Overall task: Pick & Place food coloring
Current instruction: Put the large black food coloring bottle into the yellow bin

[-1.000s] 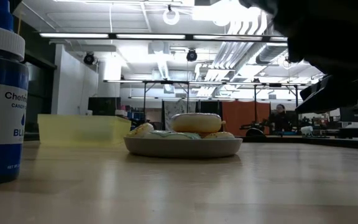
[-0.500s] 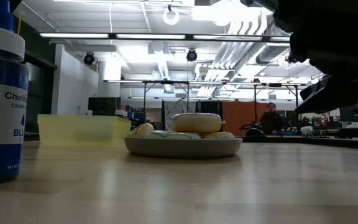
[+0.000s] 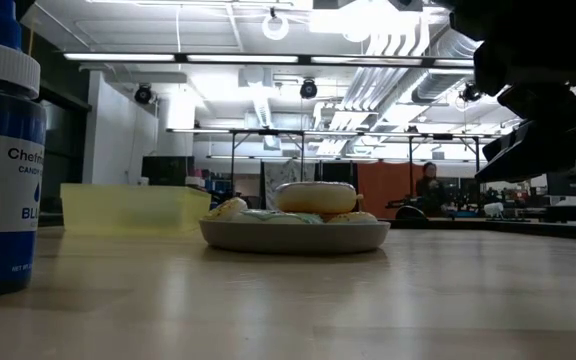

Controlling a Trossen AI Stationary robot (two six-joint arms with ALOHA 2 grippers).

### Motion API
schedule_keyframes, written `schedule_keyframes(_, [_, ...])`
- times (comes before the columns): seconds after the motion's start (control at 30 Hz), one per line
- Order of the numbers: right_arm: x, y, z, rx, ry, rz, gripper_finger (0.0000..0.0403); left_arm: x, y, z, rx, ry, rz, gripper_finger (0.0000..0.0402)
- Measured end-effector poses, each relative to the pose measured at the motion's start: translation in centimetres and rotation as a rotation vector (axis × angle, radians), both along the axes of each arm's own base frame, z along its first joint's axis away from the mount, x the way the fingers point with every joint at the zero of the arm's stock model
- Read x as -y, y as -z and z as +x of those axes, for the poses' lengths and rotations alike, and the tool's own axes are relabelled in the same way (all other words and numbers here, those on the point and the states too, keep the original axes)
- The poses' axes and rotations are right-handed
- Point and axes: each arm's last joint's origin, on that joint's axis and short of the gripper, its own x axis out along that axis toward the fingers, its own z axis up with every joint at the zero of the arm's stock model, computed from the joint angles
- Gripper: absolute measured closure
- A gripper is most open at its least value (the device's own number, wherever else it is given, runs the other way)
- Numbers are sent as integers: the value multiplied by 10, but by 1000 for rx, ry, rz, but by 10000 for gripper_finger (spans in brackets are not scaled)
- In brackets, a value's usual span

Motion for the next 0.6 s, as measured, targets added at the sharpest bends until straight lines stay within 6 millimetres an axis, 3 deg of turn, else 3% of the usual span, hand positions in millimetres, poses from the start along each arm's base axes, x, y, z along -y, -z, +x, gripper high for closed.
schedule_keyframes(0.6, [0, 0, 0, 0, 0, 0, 402, -1, 1, -1, -17, -4, 8, 203])
